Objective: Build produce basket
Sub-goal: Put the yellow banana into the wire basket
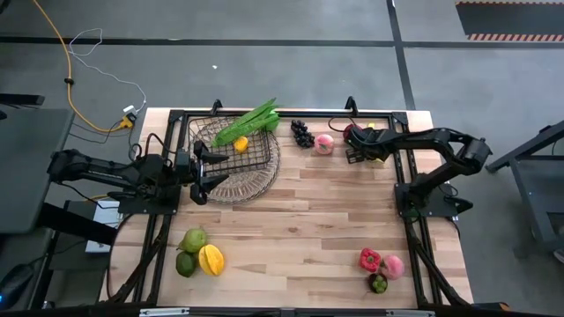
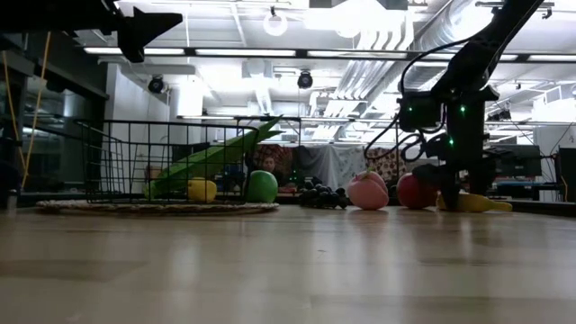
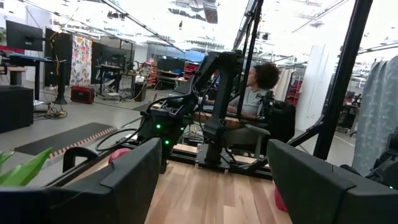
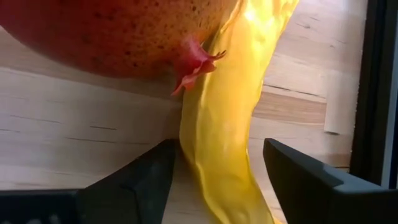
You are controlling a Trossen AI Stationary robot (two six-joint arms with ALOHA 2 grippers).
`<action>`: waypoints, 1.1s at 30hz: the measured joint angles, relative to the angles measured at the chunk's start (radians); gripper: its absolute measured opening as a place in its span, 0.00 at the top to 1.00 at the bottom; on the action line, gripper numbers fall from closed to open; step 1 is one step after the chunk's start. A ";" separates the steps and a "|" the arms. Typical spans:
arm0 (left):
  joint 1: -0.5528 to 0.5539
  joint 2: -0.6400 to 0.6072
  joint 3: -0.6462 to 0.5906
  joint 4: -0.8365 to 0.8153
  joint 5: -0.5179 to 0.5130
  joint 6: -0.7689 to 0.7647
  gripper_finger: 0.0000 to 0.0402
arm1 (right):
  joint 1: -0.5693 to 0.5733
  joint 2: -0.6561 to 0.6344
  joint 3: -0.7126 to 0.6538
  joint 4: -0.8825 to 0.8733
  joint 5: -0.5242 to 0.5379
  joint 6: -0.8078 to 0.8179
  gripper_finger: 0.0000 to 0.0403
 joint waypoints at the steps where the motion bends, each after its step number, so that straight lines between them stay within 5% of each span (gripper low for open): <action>1: 0.000 0.000 0.000 0.000 0.000 0.000 0.30 | 0.000 0.000 0.000 -0.001 0.001 0.002 0.45; 11: 0.000 0.000 0.000 0.000 0.000 0.010 0.30 | 0.003 -0.019 -0.003 -0.080 0.047 0.039 0.74; 20: 0.000 0.000 -0.001 0.001 -0.001 0.010 0.30 | 0.150 -0.287 -0.003 -0.098 0.124 0.109 0.73; 27: 0.000 0.000 -0.001 0.007 0.003 0.009 0.30 | 0.424 -0.495 -0.053 0.279 0.170 -0.039 0.74; 33: 0.000 0.000 -0.001 0.012 0.034 0.009 0.30 | 0.629 -0.513 -0.181 0.800 0.160 -0.274 0.74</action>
